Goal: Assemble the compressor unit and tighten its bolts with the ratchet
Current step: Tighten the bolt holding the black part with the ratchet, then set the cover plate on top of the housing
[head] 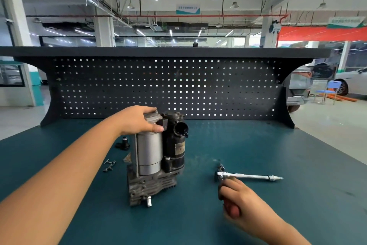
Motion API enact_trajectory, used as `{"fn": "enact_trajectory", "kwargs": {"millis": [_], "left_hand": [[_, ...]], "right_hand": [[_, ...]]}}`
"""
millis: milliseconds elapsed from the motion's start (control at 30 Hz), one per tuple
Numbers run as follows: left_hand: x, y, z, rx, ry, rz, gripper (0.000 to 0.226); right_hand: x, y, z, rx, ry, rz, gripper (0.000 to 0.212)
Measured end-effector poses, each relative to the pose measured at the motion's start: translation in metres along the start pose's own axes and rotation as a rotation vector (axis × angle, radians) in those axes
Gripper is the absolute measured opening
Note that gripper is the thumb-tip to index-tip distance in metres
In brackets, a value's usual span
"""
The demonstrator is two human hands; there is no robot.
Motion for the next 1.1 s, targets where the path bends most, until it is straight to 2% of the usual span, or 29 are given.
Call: {"fn": "enact_trajectory", "kwargs": {"millis": [200,433,500,600,733,767,833,933,1100], "left_hand": [[0.007,-0.008,0.003,0.120,0.136,-0.051,0.076],[0.020,-0.037,-0.014,0.482,0.353,-0.152,0.058],[0.022,-0.039,-0.025,0.558,0.419,-0.164,0.053],[0.026,-0.038,-0.037,0.618,0.520,-0.159,0.055],[0.029,-0.039,-0.041,0.618,0.545,-0.190,0.063],[0.028,-0.040,-0.042,0.616,0.534,-0.193,0.066],[0.027,-0.042,-0.044,0.601,0.517,-0.191,0.069],[0.028,-0.040,-0.044,0.575,0.531,-0.191,0.067],[0.033,-0.038,-0.045,0.565,0.560,-0.204,0.063]], "right_hand": [[0.026,0.020,0.006,0.000,-0.002,-0.056,0.026],[0.048,0.064,-0.016,-0.088,-0.100,-0.214,0.042],[0.043,0.066,-0.020,-0.097,-0.096,-0.272,0.035],[0.036,0.062,-0.030,-0.111,-0.176,-0.273,0.018],[0.029,0.070,-0.015,-0.206,-0.123,-0.408,0.065],[0.027,0.071,-0.010,-0.206,-0.110,-0.452,0.069],[0.019,0.066,0.001,-0.268,-0.006,-0.500,0.061],[-0.001,0.041,0.004,-0.298,0.082,-0.440,0.049],[-0.035,0.004,-0.014,-0.449,0.084,-0.363,0.044]]}}
Point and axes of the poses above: each hand's wrist, its own x-axis away from the middle knuckle, its own z-axis out of the back of the hand, y = z × x, the point moved 8 cm from there along -x, towards the middle knuckle, and after that the axes turned 15 degrees about -y, right-handed, at the moved point
